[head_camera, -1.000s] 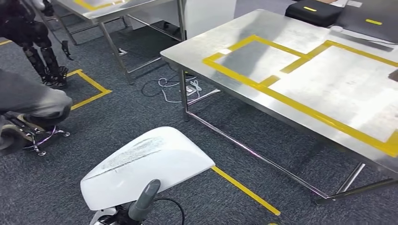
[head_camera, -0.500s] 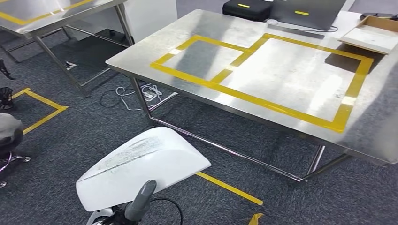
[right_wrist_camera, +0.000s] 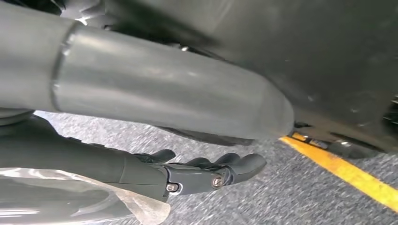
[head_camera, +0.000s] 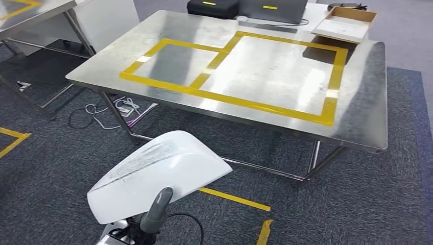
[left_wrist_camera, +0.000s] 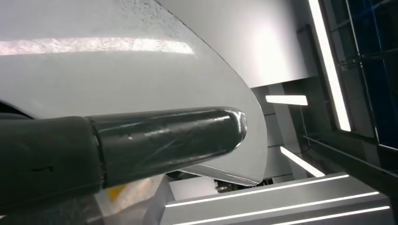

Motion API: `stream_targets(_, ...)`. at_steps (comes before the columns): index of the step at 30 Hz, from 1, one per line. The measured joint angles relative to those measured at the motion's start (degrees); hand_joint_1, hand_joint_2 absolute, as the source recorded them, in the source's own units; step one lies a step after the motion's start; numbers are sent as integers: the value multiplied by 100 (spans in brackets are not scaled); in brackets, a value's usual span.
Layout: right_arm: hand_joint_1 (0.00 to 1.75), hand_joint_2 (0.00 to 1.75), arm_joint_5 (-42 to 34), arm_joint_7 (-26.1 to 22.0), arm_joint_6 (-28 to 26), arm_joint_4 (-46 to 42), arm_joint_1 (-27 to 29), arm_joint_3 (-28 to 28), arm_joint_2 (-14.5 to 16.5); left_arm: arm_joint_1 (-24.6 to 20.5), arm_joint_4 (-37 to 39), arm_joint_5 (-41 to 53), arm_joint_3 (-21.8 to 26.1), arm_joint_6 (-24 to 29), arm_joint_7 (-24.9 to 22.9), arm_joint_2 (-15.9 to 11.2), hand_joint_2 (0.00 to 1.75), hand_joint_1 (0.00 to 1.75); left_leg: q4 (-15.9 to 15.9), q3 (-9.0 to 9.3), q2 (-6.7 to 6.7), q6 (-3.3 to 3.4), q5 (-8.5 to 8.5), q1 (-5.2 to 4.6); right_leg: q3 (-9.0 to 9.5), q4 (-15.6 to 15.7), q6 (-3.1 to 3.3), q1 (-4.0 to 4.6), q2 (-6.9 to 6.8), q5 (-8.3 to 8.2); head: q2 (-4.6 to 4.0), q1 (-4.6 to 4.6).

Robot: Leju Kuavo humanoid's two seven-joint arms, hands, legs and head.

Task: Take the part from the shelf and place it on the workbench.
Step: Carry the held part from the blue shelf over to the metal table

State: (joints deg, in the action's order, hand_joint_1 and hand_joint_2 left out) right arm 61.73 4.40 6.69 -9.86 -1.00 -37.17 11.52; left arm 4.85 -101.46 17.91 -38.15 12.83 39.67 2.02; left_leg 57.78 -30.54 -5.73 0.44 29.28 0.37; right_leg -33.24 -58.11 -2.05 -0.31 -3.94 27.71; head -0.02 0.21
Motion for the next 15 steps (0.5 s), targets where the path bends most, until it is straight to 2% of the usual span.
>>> stream_targets(2, 0, 0, 10, 11, -1, 0, 10, -2, 0, 1, 0, -1, 4, 8, 0, 3, 0, 175, -1, 27, -100, -46, 14, -11, -2, 20, 77, 15, 94, 5, 0, -12)
stream_targets(3, 0, 0, 18, 18, -2, -1, 21, -3, 0, 1, 0, -1, 7, 13, 0, 4, 0, 175, 16, 43, -83, -76, 43, 0, 2, 29, 109, 7, 150, -4, 0, -12)
stream_targets(4, 0, 0, 27, 19, -4, -1, 26, -5, 0, 2, 0, -1, 11, 19, -1, 4, 0, 175, 96, 28, 9, -105, 117, 15, 11, 42, 144, -5, 206, -12, 0, -19)
stream_targets(5, 0, 0, 40, 19, -8, -2, 22, -8, 0, 6, 1, -1, 15, 24, -2, 2, 0, 175, 283, -39, 145, -130, 244, 28, 25, 55, 182, -20, 259, -21, 0, -33)
stream_targets(7, 0, 0, 68, 10, -17, -2, 4, -11, 0, 34, 5, -3, 28, 37, -11, -17, 0, 175, 985, -362, 432, -149, 588, 40, 34, 60, 234, -28, 359, -23, 0, -67)
stream_targets(8, 0, 0, 83, 7, -26, -2, -1, -11, -1, 48, 10, -9, 36, 44, -26, -32, 0, 175, 1347, -549, 489, -150, 711, 38, 37, 59, 247, -24, 408, -20, 0, -75)
stream_targets(9, 0, 0, 92, 4, -38, -2, -1, -11, -2, 59, 16, -21, 46, 50, -42, -46, 0, 175, 1572, -683, 514, -147, 739, 37, 43, 58, 252, -19, 457, -18, 0, -78)
stream_targets(10, 0, 0, 101, 4, -50, -2, 3, -12, -3, 62, 21, -36, 55, 55, -56, -57, 0, 175, 1607, -733, 522, -139, 662, 35, 51, 55, 253, -14, 497, -15, 0, -77)
stream_targets(11, 0, 0, 111, 4, -61, -2, 5, -13, -5, 61, 25, -54, 63, 58, -66, -65, 0, 175, 1407, -677, 526, -122, 470, 35, 62, 52, 249, -12, 533, -10, 0, -76)
stream_targets(13, 0, 0, 132, 1, -70, -2, 4, -15, -8, 57, 26, -84, 71, 62, -68, -72, 0, 175, 704, -410, 558, -74, 41, 32, 80, 42, 226, -4, 584, 7, 0, -76)
stream_targets(14, 0, 0, 143, -2, -72, -2, 1, -15, -9, 50, 26, -95, 73, 62, -68, -74, 0, 175, 380, -286, 578, -52, -85, 29, 73, 29, 204, 4, 604, 17, 0, -75)
stream_targets(15, 0, 0, 153, -7, -73, -2, 0, -16, -9, 47, 26, -105, 73, 62, -70, -76, 0, 175, 198, -224, 597, -34, -127, 21, 57, 21, 175, 9, 614, 19, 0, -71)
